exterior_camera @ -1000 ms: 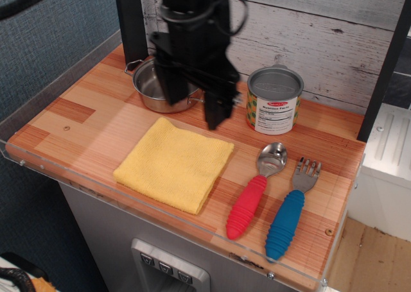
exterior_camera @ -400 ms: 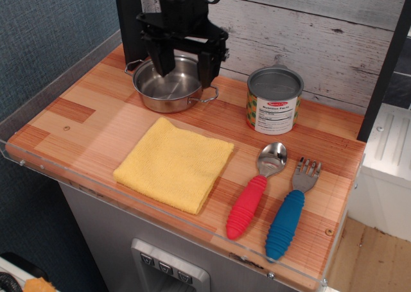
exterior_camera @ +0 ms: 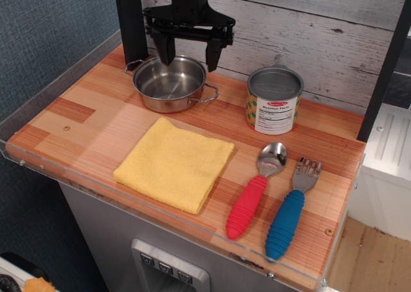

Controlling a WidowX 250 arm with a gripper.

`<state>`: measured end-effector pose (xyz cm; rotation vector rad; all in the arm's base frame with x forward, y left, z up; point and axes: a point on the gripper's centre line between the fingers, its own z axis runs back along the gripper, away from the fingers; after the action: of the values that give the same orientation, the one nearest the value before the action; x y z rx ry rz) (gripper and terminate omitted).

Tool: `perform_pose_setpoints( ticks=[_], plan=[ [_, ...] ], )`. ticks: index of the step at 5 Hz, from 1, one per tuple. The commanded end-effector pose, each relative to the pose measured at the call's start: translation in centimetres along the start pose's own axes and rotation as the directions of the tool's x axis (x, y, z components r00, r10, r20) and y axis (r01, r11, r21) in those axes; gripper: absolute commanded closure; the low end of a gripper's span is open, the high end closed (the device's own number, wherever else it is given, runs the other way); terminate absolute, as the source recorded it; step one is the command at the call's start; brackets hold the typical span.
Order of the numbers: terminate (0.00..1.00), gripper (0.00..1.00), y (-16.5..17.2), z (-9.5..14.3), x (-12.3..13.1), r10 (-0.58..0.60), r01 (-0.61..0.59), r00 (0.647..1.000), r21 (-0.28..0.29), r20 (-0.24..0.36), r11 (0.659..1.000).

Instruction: Put the pot on the dish towel

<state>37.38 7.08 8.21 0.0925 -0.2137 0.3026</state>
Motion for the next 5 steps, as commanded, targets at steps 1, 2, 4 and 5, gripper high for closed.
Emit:
perform_pose_setpoints(
  ticks=[1,2,4,5],
  plan=[
    [0.00,0.00,0.4,-0.4,3.0,0.152,-0.151,0.988,-0.007,0.023,0.988],
    [0.00,0.00,0.1,-1.6,3.6,0.172,-0.172,0.985,-0.009,-0.005,0.985],
    [0.00,0.00,0.1,-3.3,2.8,0.220,-0.220,0.975,0.058,0.010,0.974],
    [0.00,0.00,0.3,-3.8,2.7,0.234,-0.234,0.972,0.049,0.008,0.971]
  ],
)
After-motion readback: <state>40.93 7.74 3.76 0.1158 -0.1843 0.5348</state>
